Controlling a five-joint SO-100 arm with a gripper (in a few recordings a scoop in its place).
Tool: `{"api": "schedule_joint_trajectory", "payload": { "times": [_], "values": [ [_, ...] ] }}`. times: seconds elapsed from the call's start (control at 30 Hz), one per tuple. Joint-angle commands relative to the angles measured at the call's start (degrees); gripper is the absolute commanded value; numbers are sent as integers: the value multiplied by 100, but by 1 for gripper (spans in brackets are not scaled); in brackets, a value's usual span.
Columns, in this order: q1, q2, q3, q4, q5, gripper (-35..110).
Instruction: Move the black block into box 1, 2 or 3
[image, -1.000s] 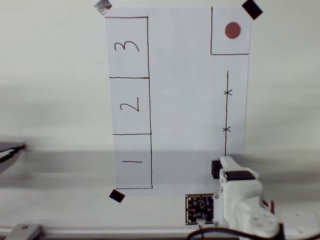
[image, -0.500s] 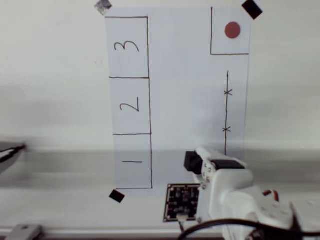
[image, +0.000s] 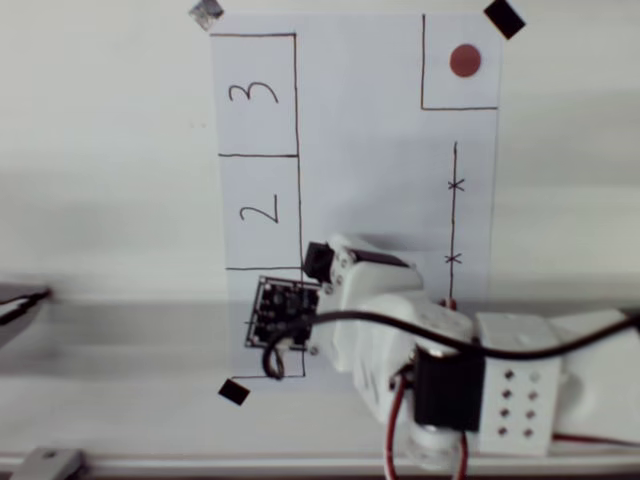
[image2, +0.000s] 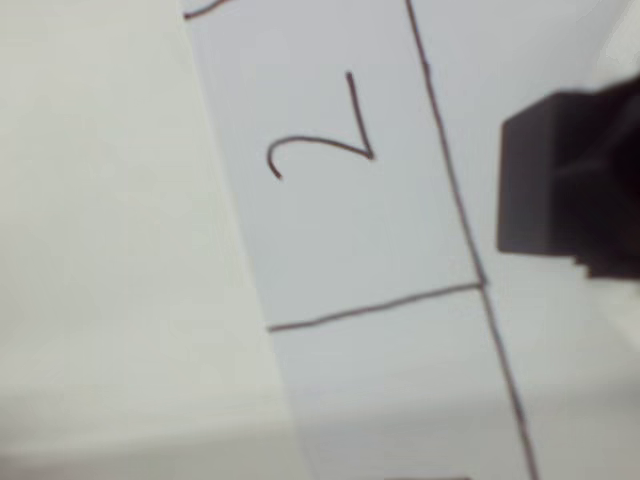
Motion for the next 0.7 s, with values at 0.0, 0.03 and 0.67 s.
{"api": "schedule_joint_trajectory", "payload": {
  "times": [0.0,0.03,0.67],
  "values": [
    [176,-158,-1195,26,-18,0],
    [211,-290,-1371,26,-44,0],
    [554,-1389,-2619,-255,-308,0]
  ]
}}
